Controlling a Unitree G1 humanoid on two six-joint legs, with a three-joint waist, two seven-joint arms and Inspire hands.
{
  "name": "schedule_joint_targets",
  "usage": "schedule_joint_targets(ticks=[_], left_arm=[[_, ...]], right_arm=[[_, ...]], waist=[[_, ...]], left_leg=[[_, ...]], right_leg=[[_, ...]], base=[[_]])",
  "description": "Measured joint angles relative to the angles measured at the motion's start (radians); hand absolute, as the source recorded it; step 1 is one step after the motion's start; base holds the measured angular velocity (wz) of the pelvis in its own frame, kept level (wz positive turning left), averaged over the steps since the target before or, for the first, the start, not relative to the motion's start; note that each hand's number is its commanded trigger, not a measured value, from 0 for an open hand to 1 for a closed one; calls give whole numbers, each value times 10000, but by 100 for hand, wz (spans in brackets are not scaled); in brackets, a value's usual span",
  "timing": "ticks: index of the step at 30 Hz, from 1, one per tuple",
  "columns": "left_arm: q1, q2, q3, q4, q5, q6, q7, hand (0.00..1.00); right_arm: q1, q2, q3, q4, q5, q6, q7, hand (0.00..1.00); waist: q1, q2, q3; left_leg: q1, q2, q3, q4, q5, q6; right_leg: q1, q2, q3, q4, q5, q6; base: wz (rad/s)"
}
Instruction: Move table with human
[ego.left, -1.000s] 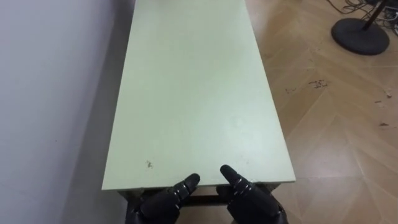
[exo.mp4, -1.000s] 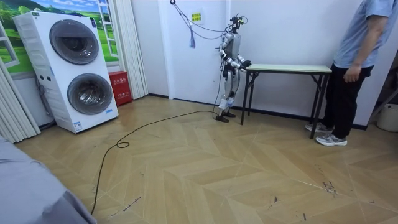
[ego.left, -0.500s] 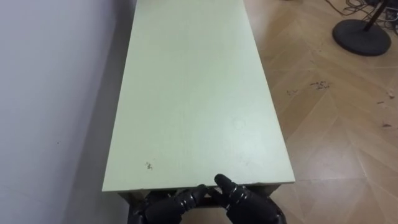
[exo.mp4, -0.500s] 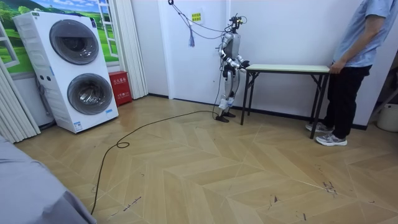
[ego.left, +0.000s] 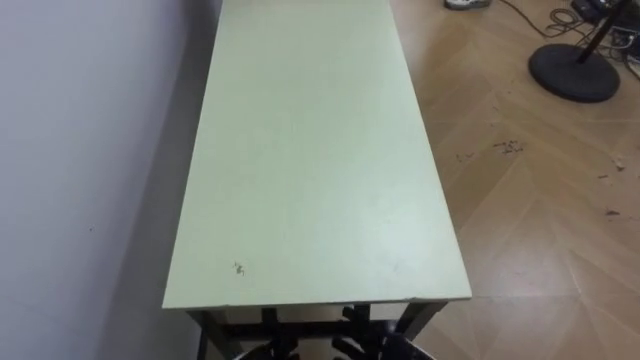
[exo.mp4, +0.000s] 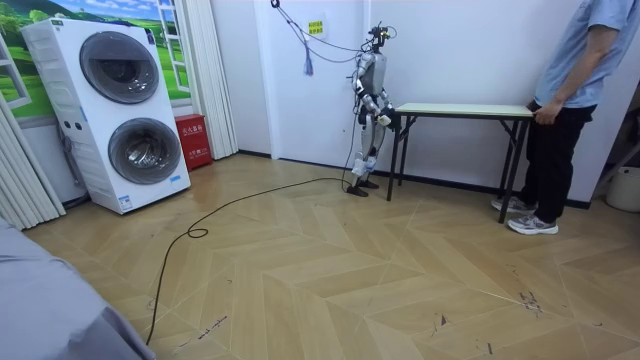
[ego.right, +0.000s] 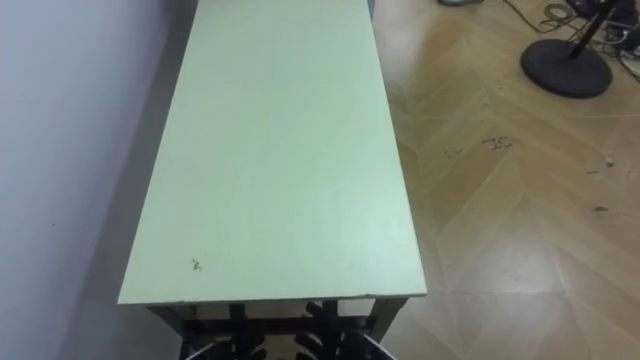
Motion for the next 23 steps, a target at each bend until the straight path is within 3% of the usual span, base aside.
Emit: schedule_joint_targets(ticks=[6, 10, 13, 15, 18, 23], left_arm=[[-356, -44, 177, 1492, 41, -127, 132, 0], [-591, -268, 356, 2438, -225, -544, 652, 0], [-781, -540, 990, 3803, -216, -754, 1169, 0], [-645, -703, 1812, 4586, -69, -770, 1721, 0], [-555, -919, 2809, 5490, 294, -824, 2354, 0], [-603, -1060, 3413, 5923, 437, -895, 3140, 0]], right_arm=[[-653, 102, -131, 2000, -1253, -11, -443, 0], [-862, 205, -360, 2876, -1491, -66, -964, 0], [-920, 578, -1106, 3918, -1492, -193, -1506, 0], [-913, 816, -1811, 4931, -1575, -251, -1917, 0], [-740, 984, -2131, 5717, -1536, -265, -2115, 0], [-938, 1265, -2259, 6312, -1551, -364, -2320, 0]], waist=[[-27, -66, 17], [-36, -79, 15], [-40, -104, 13], [-14, -158, 4], [129, -209, 29], [285, -235, 58]], left_leg=[[16, -5, -81, 13, 0, -1], [46, -27, -138, -7, 0, 0], [186, -36, -210, -93, -1, -2], [245, -47, -201, -158, -7, -13], [259, -45, -189, -173, -11, -19], [373, -52, -188, -179, -11, -19]], right_leg=[[46, -10, -242, -13, 3, -6], [83, -17, -259, -37, -1, -11], [201, 9, -290, -40, -22, -46], [285, -4, -494, -155, -27, -55], [291, -5, -506, -183, -29, -58], [394, -16, -501, -179, -29, -59]], base=[[3], [0], [1], [0], [0], [-2]])
